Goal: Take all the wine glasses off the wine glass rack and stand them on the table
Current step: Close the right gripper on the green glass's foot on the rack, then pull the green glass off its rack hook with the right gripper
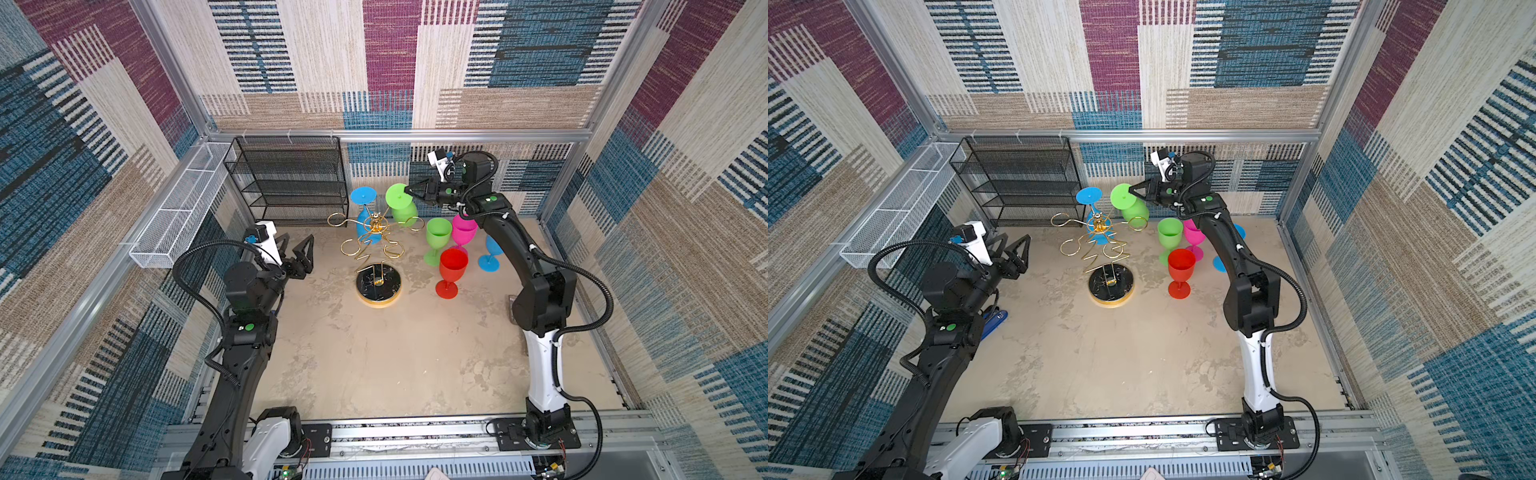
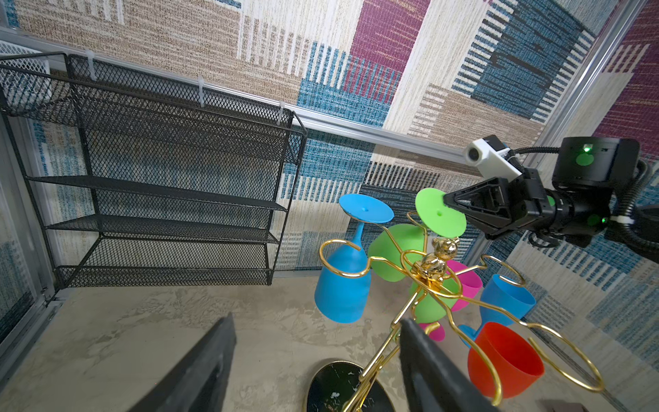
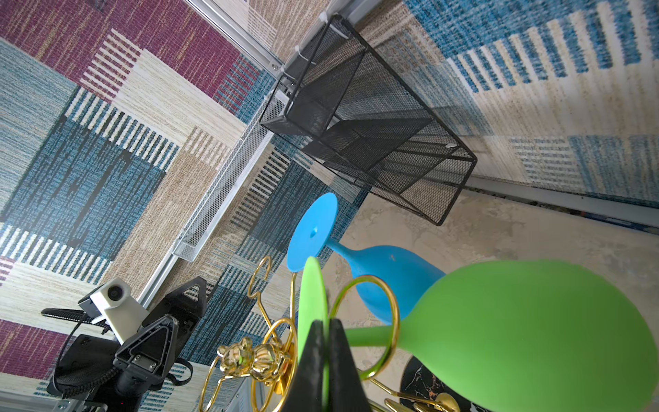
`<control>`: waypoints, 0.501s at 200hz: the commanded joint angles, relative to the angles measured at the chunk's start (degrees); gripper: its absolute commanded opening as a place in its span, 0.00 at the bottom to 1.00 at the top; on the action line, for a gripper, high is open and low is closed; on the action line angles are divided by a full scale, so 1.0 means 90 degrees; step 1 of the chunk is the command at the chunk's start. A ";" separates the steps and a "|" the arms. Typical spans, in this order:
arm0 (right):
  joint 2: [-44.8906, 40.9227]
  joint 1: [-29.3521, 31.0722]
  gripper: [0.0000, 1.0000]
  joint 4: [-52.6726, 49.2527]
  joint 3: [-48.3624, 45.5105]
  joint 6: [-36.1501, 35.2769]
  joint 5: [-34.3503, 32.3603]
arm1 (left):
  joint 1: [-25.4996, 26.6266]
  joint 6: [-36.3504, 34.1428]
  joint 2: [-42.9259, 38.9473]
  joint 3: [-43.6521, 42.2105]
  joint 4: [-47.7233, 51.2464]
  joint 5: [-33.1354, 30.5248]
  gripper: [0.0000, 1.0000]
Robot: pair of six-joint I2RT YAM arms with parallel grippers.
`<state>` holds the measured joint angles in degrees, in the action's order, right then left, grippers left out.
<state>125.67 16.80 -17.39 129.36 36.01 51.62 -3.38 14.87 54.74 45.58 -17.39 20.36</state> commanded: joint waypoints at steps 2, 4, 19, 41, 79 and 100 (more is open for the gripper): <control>-0.0105 0.0008 0.00 0.0382 0.0012 0.0263 0.0190 | -0.0015 0.0056 -0.0023 -0.0009 -0.0267 0.0080 0.75; -0.0105 0.0008 0.00 0.0397 0.0011 0.0280 0.0197 | -0.0015 0.0056 -0.0024 -0.0007 -0.0273 0.0081 0.75; -0.0141 0.0009 0.00 0.0463 0.0004 0.0352 0.0232 | -0.0013 0.0051 -0.0027 -0.0009 -0.0281 0.0091 0.75; -0.0155 0.0009 0.00 0.0542 -0.0001 0.0437 0.0278 | -0.0015 0.0056 -0.0039 -0.0013 -0.0278 0.0085 0.75; -0.0200 0.0027 0.00 0.0594 -0.0079 0.0472 0.0340 | -0.0025 0.0054 -0.0056 -0.0018 -0.0284 0.0085 0.75; -0.0251 0.0052 0.00 0.0657 -0.0178 0.0471 0.0349 | -0.0025 0.0055 -0.0051 -0.0019 -0.0288 0.0090 0.75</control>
<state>124.49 16.86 -14.55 128.46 39.18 53.93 -3.60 14.98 54.39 45.54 -17.63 21.15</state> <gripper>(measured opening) 0.065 0.746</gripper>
